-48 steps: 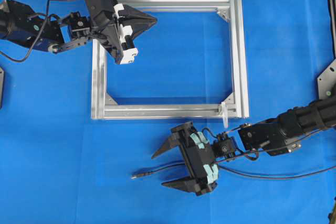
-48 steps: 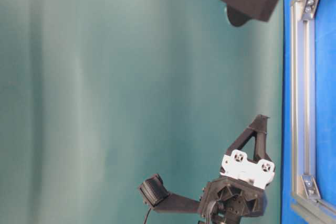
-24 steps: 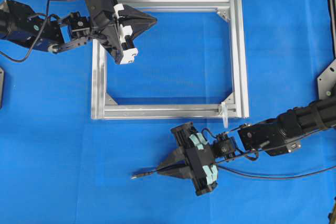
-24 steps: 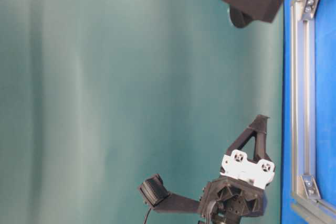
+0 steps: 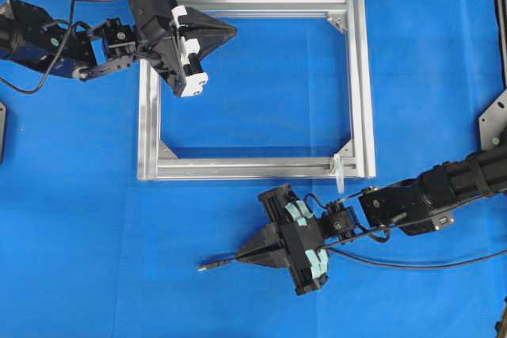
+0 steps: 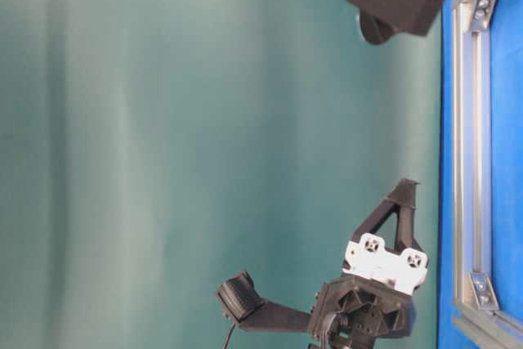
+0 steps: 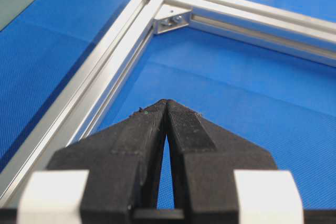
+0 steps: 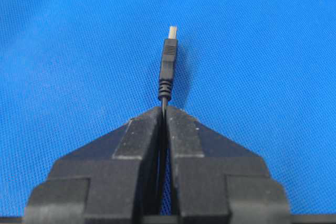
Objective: Insert the wire through the string loop located on the right side.
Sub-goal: 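Close the right gripper on the cable just behind the USB plug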
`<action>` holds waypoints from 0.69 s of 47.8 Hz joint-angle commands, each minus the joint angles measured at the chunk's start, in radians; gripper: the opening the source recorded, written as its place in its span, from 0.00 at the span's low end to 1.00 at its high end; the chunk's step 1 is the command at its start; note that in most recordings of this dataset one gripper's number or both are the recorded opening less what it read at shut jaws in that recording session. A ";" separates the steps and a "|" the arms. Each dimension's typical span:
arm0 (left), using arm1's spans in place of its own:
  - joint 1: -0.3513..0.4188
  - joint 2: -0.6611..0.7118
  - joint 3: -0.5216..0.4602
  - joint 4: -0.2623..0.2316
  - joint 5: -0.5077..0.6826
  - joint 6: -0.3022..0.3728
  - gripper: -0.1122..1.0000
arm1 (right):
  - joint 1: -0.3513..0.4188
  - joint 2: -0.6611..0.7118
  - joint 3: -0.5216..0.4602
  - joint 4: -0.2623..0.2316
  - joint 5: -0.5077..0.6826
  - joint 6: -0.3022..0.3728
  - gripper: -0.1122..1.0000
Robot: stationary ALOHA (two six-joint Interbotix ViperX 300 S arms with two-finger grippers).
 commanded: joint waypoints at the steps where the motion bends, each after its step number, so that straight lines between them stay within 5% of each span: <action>1: 0.003 -0.034 -0.009 0.002 -0.005 0.000 0.10 | 0.005 -0.067 -0.008 -0.003 0.008 0.002 0.07; 19: 0.003 -0.034 -0.014 0.002 -0.005 0.002 0.10 | 0.002 -0.272 0.000 -0.002 0.227 -0.005 0.07; 33: 0.002 -0.035 -0.012 0.003 -0.006 0.002 0.10 | 0.002 -0.278 0.002 -0.002 0.241 -0.005 0.07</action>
